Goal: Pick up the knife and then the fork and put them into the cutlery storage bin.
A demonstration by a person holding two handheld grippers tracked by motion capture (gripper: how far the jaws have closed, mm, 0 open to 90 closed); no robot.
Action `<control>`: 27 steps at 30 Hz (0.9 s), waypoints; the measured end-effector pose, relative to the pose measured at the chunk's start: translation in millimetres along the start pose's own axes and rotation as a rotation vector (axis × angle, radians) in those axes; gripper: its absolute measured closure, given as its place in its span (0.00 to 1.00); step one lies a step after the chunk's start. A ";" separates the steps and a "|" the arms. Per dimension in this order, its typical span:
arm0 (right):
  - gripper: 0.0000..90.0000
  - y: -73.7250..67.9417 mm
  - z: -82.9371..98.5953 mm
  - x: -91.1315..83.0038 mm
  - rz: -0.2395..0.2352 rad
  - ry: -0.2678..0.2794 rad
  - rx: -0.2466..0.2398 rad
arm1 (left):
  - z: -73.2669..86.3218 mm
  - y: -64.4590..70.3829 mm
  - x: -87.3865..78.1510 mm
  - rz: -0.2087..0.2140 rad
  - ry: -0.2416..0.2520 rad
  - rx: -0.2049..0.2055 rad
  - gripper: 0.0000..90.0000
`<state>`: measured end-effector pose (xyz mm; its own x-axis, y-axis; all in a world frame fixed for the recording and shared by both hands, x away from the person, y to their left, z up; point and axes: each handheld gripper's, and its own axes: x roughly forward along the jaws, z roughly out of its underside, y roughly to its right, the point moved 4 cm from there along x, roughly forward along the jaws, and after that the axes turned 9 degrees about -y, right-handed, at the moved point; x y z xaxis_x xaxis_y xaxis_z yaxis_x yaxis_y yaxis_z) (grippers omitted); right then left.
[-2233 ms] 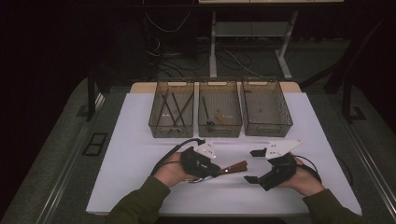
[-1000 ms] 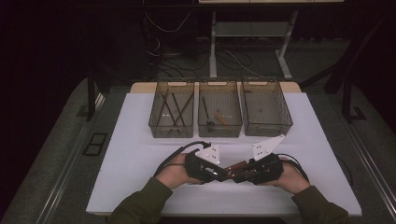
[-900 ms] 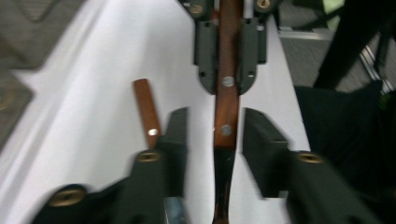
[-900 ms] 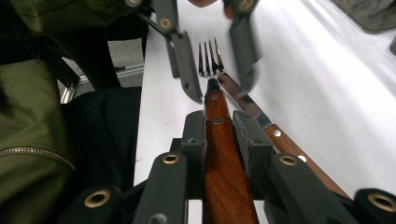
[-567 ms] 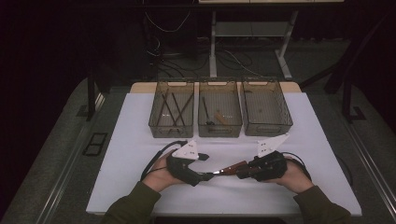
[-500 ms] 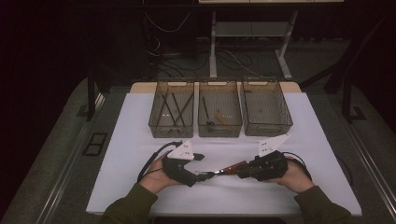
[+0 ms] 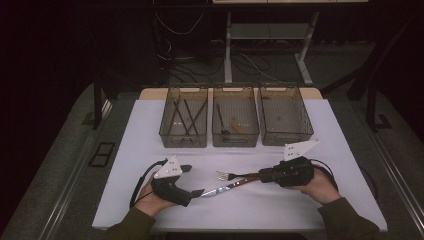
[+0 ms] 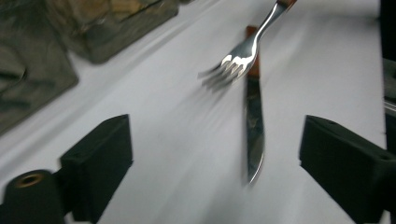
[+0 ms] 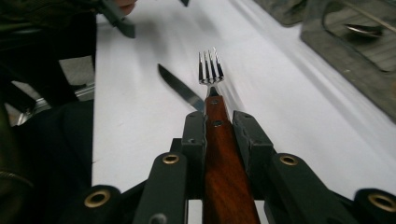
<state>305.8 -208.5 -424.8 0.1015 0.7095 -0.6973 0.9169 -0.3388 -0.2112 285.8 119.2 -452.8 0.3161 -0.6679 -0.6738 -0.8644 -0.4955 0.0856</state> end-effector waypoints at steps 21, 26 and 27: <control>0.84 22.6 -3.5 -37.7 0.114 0.110 0.096 | 6.8 -3.7 -0.7 -0.016 -0.008 -0.029 0.00; 0.84 28.1 -6.6 -48.3 0.141 0.138 0.118 | 6.8 -2.8 0.8 -0.012 -0.009 -0.028 0.00; 0.84 29.2 -7.6 -50.3 0.147 0.144 0.121 | 6.9 -2.7 0.9 -0.012 -0.012 -0.025 0.00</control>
<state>330.4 -249.4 -390.7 0.2929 0.7249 -0.6234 0.8361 -0.5105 -0.2009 285.7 123.8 -458.7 0.3218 -0.6549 -0.6837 -0.8502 -0.5177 0.0957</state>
